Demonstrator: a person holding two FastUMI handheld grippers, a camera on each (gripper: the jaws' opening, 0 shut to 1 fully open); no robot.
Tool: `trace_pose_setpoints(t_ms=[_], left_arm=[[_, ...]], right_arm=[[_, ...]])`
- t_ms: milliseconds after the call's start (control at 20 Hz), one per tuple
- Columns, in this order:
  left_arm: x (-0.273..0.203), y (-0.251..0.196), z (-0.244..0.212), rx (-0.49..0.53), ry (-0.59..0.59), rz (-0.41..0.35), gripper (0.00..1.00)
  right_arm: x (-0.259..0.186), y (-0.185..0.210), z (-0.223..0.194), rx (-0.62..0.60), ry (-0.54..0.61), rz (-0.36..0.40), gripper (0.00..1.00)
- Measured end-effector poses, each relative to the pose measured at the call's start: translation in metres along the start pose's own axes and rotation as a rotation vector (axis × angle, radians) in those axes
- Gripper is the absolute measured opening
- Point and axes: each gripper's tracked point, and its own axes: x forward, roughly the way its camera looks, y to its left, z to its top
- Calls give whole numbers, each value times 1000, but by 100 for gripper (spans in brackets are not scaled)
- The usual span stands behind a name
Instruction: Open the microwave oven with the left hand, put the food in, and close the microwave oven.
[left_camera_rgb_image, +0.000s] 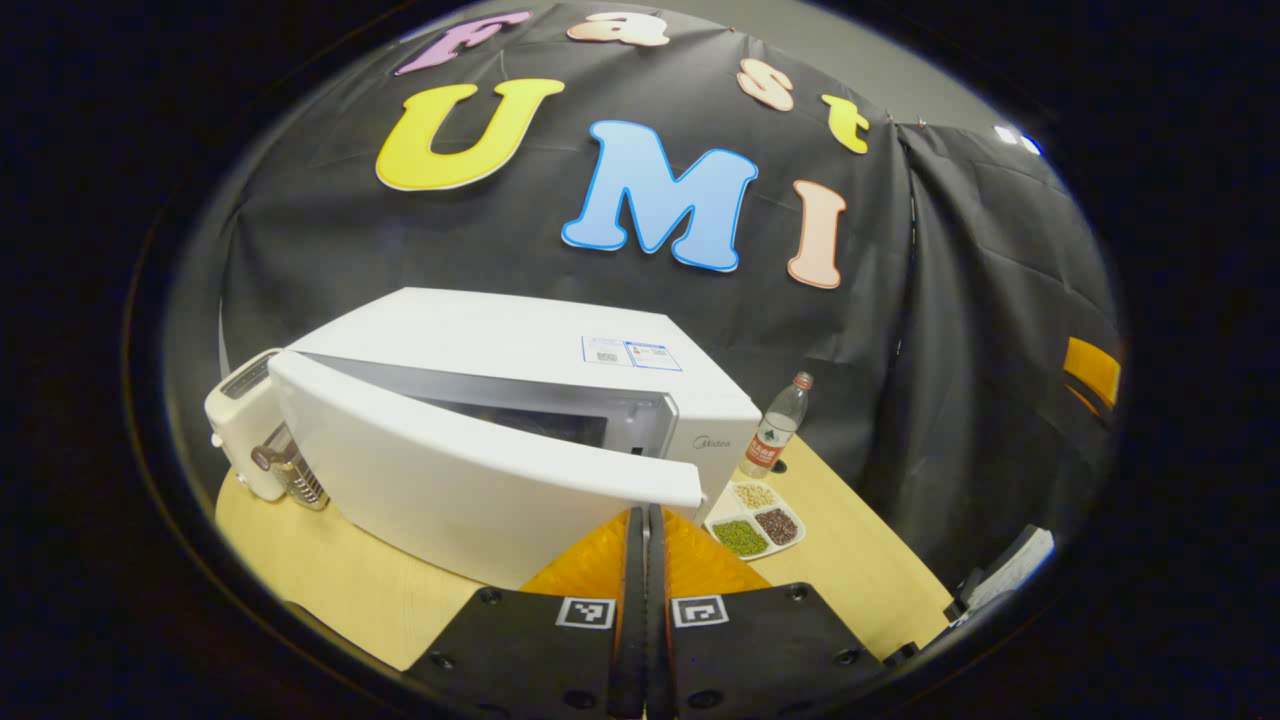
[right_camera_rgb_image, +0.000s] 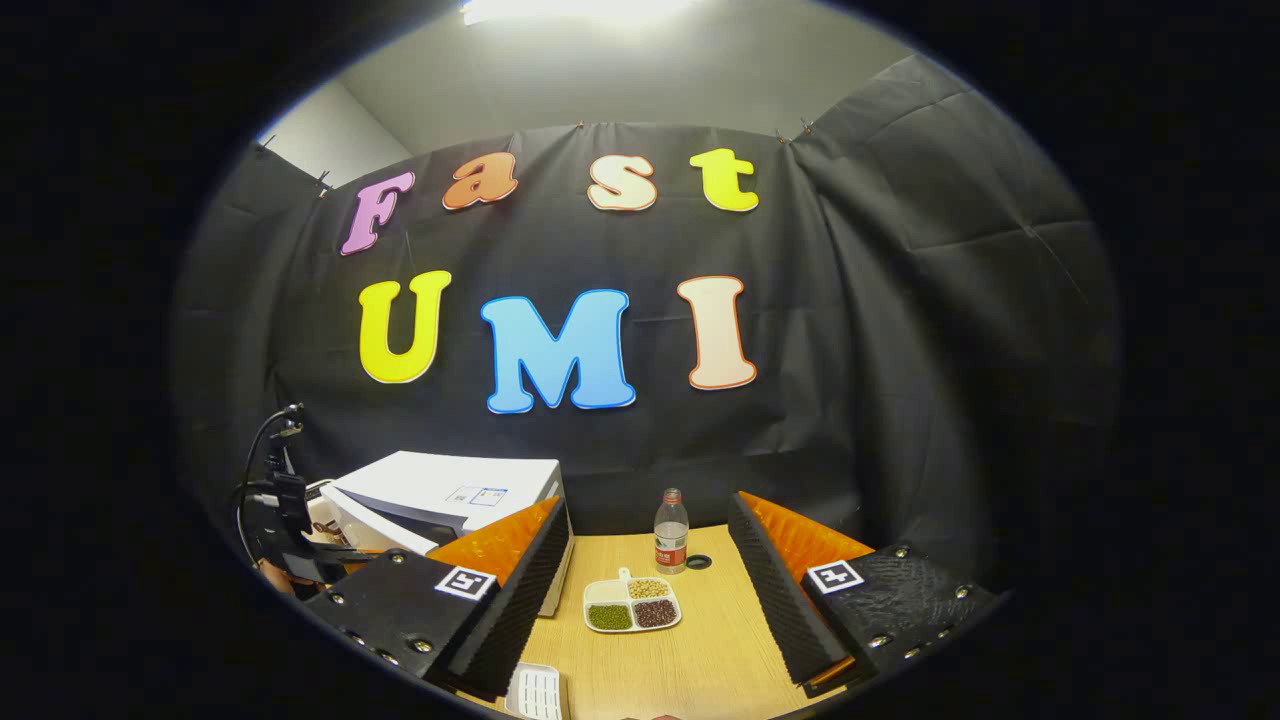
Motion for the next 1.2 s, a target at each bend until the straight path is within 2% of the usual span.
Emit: trace_pose_setpoints(t_ms=[450,750,1200], left_arm=[[38,2,17,-69,-4,2,7],[61,8,28,-36,3,31,7],[63,8,30,-9,-16,52,7]], right_arm=[[0,-5,-1,-20,6,-19,97],[4,0,-2,-35,9,-20,97],[5,9,-5,-41,17,-10,97]])
